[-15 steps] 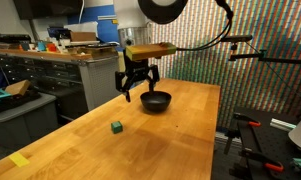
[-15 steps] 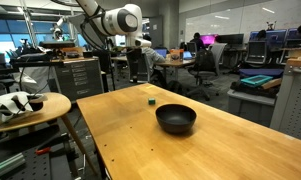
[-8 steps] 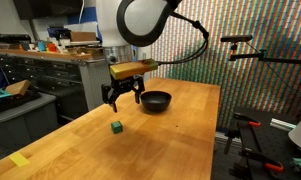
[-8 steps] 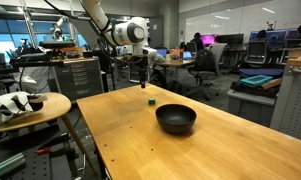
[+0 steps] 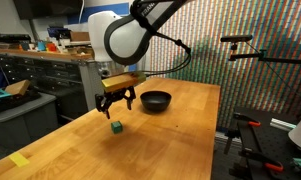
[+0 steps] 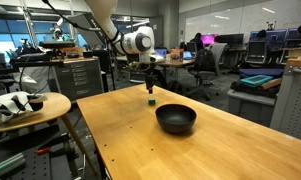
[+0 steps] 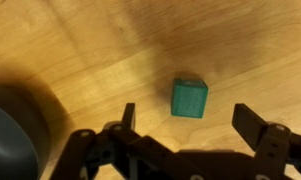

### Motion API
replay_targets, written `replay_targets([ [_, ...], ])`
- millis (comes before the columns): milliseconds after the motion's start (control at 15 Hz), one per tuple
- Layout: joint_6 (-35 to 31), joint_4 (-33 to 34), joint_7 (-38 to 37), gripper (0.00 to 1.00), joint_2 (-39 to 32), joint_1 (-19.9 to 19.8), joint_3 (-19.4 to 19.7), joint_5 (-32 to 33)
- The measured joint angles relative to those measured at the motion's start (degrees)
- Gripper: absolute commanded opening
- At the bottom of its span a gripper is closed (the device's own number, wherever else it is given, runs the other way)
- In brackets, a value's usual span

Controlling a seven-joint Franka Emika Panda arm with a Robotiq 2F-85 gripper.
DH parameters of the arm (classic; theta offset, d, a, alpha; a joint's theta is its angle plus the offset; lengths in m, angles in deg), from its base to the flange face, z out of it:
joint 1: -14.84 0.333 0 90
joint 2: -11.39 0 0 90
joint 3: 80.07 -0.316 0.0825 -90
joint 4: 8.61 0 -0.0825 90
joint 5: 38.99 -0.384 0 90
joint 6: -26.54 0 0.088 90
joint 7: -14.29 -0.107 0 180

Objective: Put the green block in the black bowl

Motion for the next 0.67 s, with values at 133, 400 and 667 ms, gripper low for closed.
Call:
replay_targets([
  [133, 0.00, 1.99, 0.27, 1.00, -2.14, 0.00, 0.51, -0.11],
  [400, -0.01, 5.02, 0.48, 1.00, -5.52, -0.01, 1.01, -0.62],
  [667, -0.01, 7.43, 0.65, 1.00, -7.97, -0.03, 1.18, -2.00],
])
